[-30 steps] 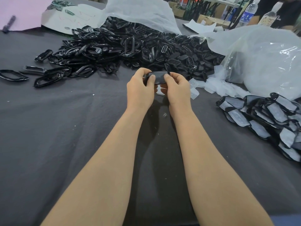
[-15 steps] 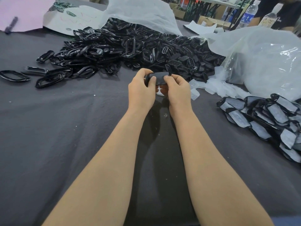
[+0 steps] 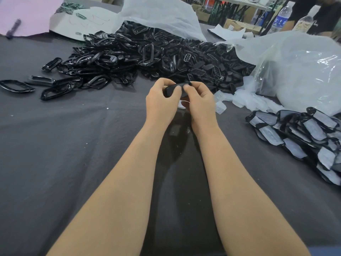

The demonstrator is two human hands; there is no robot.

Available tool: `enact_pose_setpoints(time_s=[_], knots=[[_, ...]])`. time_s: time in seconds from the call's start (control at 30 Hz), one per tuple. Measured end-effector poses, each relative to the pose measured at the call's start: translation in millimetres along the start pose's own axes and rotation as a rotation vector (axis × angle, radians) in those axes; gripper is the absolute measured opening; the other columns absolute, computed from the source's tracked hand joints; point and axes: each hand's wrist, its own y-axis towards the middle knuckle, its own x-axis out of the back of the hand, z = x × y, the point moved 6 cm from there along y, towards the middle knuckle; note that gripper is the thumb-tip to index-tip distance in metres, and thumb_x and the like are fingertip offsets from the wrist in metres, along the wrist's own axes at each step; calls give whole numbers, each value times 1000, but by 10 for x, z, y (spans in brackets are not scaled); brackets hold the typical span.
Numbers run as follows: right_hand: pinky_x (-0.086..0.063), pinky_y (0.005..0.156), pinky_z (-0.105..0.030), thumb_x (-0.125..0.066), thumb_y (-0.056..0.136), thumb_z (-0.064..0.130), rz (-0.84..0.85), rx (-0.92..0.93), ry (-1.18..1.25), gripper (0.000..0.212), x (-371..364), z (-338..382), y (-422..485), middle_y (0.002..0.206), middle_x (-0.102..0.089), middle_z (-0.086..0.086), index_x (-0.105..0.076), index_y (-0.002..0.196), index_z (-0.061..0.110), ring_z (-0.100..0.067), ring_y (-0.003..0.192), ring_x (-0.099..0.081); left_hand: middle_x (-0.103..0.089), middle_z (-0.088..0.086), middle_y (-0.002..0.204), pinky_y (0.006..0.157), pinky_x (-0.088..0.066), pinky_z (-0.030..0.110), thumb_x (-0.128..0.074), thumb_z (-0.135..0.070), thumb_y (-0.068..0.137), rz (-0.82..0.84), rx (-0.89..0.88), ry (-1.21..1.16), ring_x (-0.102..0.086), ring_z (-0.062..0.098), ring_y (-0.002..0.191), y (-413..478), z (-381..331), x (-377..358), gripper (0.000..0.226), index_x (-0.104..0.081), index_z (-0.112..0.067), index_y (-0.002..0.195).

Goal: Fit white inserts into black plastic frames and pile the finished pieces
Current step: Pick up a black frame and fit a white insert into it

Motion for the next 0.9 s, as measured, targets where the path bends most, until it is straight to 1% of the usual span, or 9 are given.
enact_pose_setpoints(time_s=[0.07, 0.13, 0.27, 0.4, 0.57, 0.67, 0.73, 0.83, 0.9], knots=[[-50, 68, -25, -54, 93, 6, 43, 15, -13, 13, -42, 4, -13, 82, -63, -5, -60, 84, 13, -16, 78, -59, -63, -10, 85, 71, -50, 17, -60, -17, 92, 9, 24, -49, -60, 5, 81, 11, 12, -6, 7, -59, -24, 90], [-49, 66, -23, -55, 93, 6, 50, 22, -35, 13, -59, 8, -22, 80, -64, -3, -61, 84, 14, -15, 77, -60, -64, -10, 84, 75, -52, 24, -60, -14, 92, 8, 60, -105, -61, 6, 82, 16, 28, 0, 13, -59, -26, 86], [-49, 61, -17, -59, 92, 9, 28, 32, -55, 8, -53, 15, -25, 82, -65, -2, -62, 87, 14, -13, 76, -61, -68, 2, 91, 87, -56, 37, -59, -9, 91, 18, 117, -223, -67, 18, 93, 5, 46, 3, 15, -62, -22, 85], [-50, 64, -20, -62, 90, 9, 8, 35, -67, 8, -33, 20, -27, 83, -63, -2, -60, 86, 16, -15, 79, -60, -69, 2, 90, 89, -56, 37, -57, -6, 92, 21, 108, -233, -68, 18, 94, -8, 23, -10, 21, -63, -23, 83], [-49, 67, -24, -60, 89, 7, -41, 53, -71, 17, -4, 31, -25, 74, -62, 3, -62, 77, 19, -11, 72, -58, -69, 3, 91, 89, -55, 35, -56, -6, 92, 23, 105, -223, -67, 18, 94, -3, 27, -23, 19, -63, -22, 84], [-48, 62, -20, -57, 90, 8, -88, 39, -89, 19, 21, 14, -17, 68, -60, 9, -63, 75, 20, -3, 64, -56, -66, -5, 84, 82, -56, 29, -56, -8, 92, 23, 95, -193, -64, 11, 85, 7, 33, -27, 17, -62, -22, 86], [-48, 61, -19, -57, 90, 9, -90, 41, -108, 19, 17, 14, -14, 67, -60, 10, -63, 76, 20, -2, 63, -56, -66, -5, 84, 82, -55, 29, -57, -8, 92, 25, 94, -181, -64, 10, 84, 13, 42, -28, 15, -62, -22, 87], [-54, 72, -27, -58, 91, 11, -53, 36, -159, 9, -4, 3, -14, 78, -65, 5, -66, 89, 13, -7, 73, -61, -67, 0, 93, 88, -55, 36, -57, -9, 93, 12, 108, -162, -64, 17, 95, 25, 67, -11, 17, -61, -24, 88], [-56, 83, -35, -59, 91, 13, -14, 63, -252, 10, -25, 16, -23, 87, -67, 0, -66, 98, 12, -14, 82, -65, -66, -1, 94, 91, -54, 40, -57, -10, 94, -2, 128, -174, -64, 19, 98, 24, 84, 4, 19, -59, -26, 86]])
